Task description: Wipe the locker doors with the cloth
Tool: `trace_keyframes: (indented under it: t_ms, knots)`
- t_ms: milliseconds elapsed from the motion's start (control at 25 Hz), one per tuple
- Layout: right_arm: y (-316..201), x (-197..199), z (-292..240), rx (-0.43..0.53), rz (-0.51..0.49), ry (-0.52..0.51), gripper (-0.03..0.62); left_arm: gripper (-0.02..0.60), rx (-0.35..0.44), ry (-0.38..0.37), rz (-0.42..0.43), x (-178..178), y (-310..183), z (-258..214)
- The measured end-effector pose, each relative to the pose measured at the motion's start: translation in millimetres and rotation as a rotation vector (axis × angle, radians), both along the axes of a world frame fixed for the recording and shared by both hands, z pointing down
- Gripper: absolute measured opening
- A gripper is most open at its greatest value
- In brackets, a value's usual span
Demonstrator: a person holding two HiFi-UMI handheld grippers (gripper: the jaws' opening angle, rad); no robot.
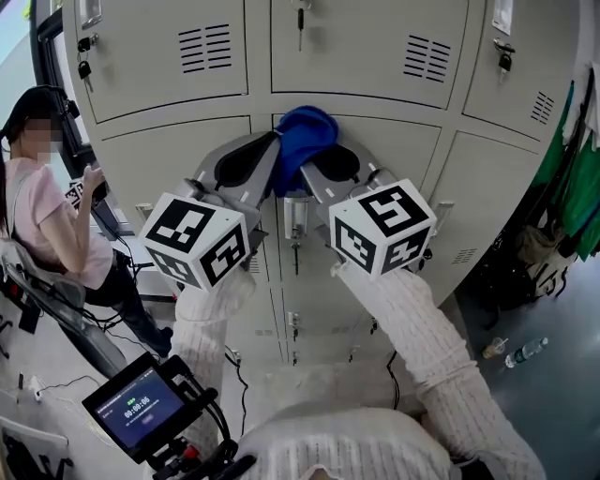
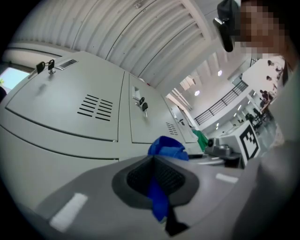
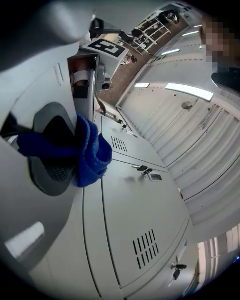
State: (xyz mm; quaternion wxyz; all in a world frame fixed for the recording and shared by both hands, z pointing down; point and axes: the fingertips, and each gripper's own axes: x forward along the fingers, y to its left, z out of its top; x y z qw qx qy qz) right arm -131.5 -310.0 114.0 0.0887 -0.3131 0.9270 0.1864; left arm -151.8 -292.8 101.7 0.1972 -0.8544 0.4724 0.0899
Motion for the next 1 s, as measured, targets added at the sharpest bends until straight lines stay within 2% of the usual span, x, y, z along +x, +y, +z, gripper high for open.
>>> trace_keyframes:
  t_ms: [240, 520, 800, 1000]
  knots:
    - [-11.3, -3.8, -10.1, -0.015, 0.002, 0.012, 0.041, 0.002, -0.025, 0.003, 0.006, -1.5, -10.0, -10.9]
    - [-11.6, -4.4, -5.9, 0.030, 0.020, 0.026, 0.041, -0.002, -0.020, -0.004, 0.000, -1.6, -14.3, -6.7]
    - [-12.8, 0.9, 17.4, 0.049, 0.060, 0.071, 0.048, -0.002, -0.044, -0.074, -0.039, -4.0, -12.8, 24.2]
    - [-16.5, 4.5, 47.9, 0.012, 0.079, 0.084, 0.048, -0.002, -0.097, -0.044, -0.038, -8.7, -17.4, 57.1]
